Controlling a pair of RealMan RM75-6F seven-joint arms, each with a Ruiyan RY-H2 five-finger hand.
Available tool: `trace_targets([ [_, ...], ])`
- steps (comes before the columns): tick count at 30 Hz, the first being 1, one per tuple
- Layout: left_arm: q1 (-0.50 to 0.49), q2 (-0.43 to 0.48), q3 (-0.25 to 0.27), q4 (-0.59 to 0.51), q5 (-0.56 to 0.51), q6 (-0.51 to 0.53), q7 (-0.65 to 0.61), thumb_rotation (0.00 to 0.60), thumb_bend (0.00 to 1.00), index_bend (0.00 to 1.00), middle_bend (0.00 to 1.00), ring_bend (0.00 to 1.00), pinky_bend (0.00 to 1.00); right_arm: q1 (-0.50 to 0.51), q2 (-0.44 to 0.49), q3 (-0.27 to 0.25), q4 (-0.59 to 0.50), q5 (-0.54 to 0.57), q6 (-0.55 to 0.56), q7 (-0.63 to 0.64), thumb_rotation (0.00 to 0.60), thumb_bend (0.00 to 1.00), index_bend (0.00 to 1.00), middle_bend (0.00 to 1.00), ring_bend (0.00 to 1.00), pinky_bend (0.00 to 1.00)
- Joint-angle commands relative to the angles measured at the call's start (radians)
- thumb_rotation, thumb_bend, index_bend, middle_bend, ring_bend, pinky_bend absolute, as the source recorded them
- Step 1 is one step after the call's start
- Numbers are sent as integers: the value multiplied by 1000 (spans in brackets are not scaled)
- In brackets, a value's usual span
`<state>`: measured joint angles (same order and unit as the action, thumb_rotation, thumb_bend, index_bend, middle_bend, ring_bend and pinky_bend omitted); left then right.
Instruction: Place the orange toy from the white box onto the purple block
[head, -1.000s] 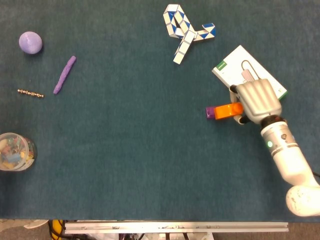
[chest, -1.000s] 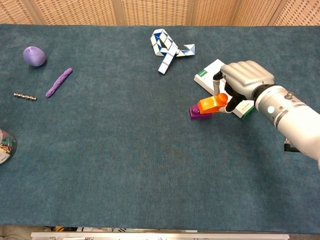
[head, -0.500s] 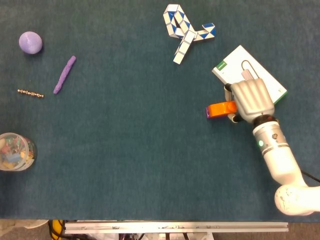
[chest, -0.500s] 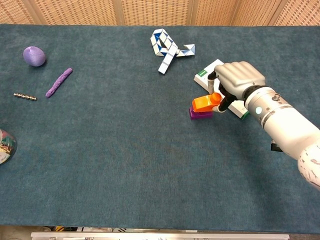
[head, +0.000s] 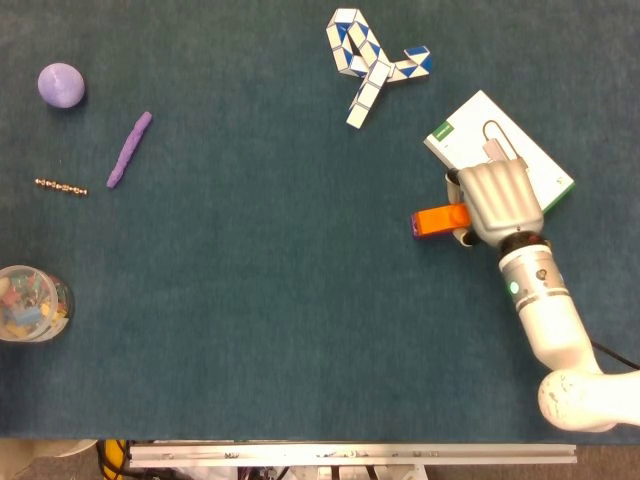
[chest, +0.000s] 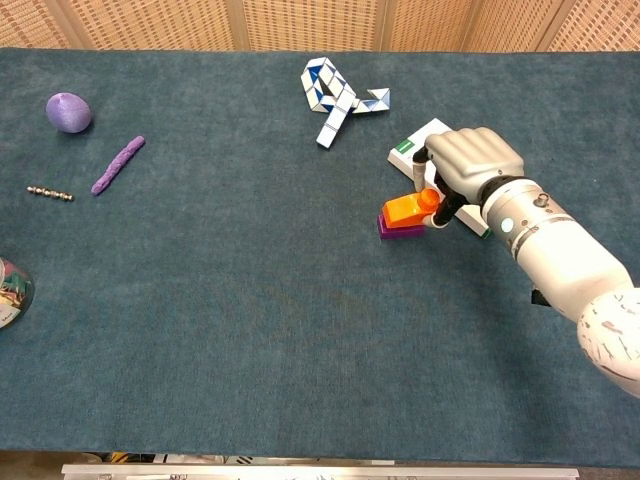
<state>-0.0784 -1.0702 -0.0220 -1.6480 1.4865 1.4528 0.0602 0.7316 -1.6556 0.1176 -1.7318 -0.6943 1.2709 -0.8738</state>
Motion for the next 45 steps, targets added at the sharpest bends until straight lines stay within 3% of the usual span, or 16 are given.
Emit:
trace_targets([
  [1, 0, -1, 0, 2, -2, 0, 0, 600, 140, 206, 234, 200, 79, 4, -9, 5, 12, 5, -3, -5, 600, 186, 644, 962, 986, 1000],
  [23, 1, 1, 1, 12, -4, 2, -12, 600, 140, 206, 234, 200, 79, 37, -21, 41, 20, 64, -23, -59, 600, 186, 644, 962, 991, 1000],
  [45, 5, -2, 2, 19, -10, 4, -10, 600, 140, 206, 232, 200, 79, 119, -3, 74, 10, 233, -61, -144, 600, 186, 644, 964, 993, 1000],
])
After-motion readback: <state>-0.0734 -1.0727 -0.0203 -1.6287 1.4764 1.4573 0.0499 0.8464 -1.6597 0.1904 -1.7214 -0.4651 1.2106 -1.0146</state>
